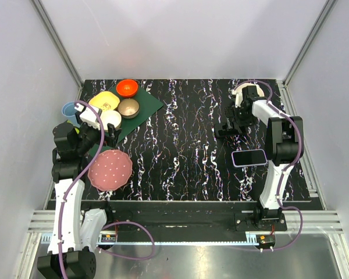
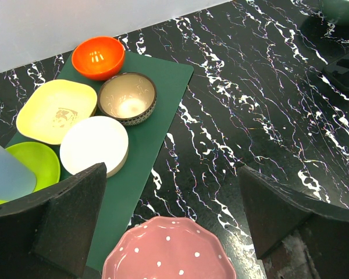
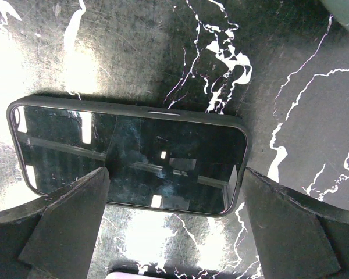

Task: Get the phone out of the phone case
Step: Move the phone to the center of the board.

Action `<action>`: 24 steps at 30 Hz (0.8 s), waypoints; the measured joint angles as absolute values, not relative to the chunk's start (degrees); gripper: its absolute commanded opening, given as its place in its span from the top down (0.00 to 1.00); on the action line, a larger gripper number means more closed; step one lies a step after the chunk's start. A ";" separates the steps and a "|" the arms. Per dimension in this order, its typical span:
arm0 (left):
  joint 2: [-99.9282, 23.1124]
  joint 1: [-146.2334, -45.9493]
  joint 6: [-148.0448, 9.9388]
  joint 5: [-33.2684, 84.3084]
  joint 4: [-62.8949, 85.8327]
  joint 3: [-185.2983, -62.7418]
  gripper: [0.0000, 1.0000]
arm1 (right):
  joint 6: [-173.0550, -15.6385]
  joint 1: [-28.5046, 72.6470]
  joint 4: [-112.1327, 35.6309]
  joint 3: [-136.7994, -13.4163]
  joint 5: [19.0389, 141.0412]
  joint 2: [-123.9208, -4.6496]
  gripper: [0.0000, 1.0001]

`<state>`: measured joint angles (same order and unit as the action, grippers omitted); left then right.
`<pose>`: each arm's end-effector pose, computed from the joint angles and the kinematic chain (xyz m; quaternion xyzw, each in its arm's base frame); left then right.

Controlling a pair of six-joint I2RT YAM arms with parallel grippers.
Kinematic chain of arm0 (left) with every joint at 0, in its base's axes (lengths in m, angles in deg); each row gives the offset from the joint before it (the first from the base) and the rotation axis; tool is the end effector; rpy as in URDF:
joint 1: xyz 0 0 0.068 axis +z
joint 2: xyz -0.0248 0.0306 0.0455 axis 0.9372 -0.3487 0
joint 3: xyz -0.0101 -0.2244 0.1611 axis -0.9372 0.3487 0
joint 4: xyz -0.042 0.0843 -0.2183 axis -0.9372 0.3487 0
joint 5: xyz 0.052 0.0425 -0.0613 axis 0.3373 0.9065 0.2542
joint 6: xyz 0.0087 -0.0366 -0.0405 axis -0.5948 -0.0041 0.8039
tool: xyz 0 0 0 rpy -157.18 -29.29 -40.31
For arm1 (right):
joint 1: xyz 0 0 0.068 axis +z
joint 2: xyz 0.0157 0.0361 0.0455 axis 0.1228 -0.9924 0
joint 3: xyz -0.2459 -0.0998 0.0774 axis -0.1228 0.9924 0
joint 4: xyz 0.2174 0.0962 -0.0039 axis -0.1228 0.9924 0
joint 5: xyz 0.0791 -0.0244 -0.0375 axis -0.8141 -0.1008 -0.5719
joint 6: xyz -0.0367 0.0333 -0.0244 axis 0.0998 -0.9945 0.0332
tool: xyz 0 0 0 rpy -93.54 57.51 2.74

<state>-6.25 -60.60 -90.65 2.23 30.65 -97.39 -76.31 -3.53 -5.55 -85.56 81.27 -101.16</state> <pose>0.1458 0.0031 0.3385 0.1727 0.7609 -0.1154 0.6148 0.4094 0.0293 0.1840 -0.1371 0.9655 0.0400 0.2179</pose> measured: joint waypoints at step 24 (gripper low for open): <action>-6.25 -60.58 -90.65 2.01 30.65 -97.39 0.01 | -72.96 3.53 -0.13 -85.54 64.81 -101.42 0.00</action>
<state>-6.25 -60.58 -90.65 2.01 30.65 -97.39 -72.96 3.53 -0.13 -85.54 64.81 -101.42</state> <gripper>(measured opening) 0.984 0.995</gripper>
